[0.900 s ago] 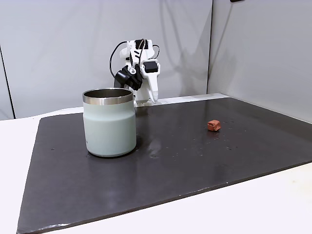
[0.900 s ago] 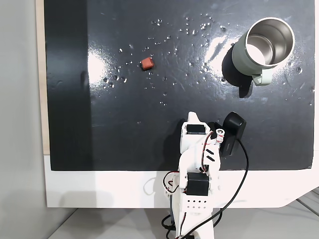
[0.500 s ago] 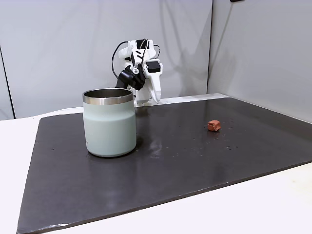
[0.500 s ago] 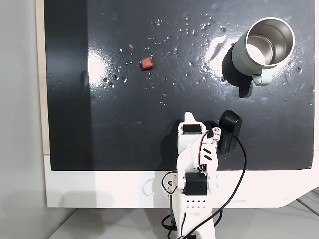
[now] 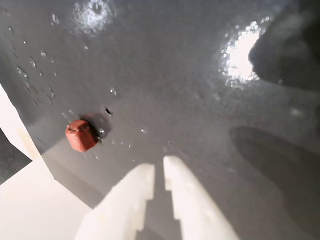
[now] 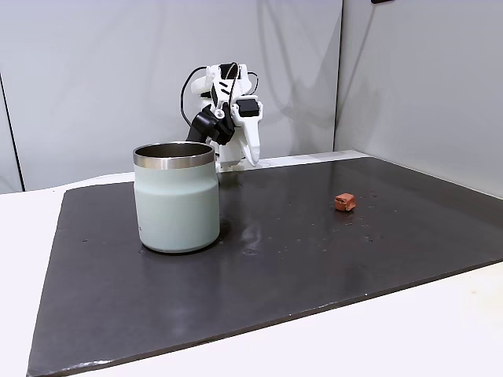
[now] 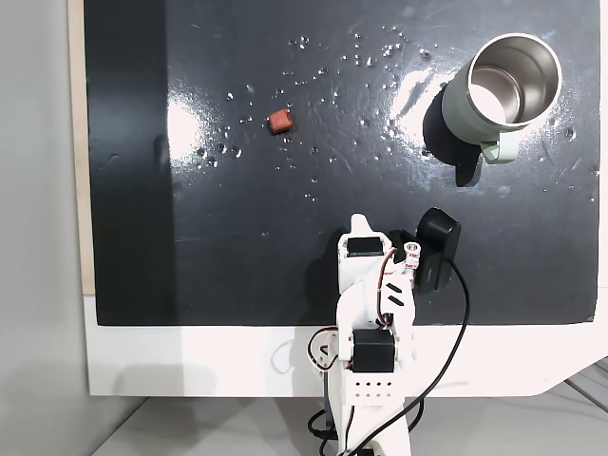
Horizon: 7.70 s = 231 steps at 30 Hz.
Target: Grasp a cube and put it in the cup.
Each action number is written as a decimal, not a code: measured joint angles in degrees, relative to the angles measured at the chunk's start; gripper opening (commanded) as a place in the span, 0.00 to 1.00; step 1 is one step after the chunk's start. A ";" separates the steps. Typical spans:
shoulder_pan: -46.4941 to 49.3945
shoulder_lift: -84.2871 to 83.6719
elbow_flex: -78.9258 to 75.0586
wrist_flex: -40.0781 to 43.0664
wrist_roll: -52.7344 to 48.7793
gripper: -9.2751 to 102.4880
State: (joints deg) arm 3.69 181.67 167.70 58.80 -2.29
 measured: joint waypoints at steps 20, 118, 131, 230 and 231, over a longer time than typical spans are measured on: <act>-8.88 -21.27 -28.21 3.34 -6.33 0.08; -16.88 -136.23 -137.02 38.32 -0.26 0.31; -17.05 -144.32 -142.73 38.94 -1.85 0.29; 26.37 -124.98 -152.49 43.51 -13.97 0.24; 26.46 -124.98 -152.49 43.51 -13.97 0.25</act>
State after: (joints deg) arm 30.15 56.69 15.21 102.30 -16.26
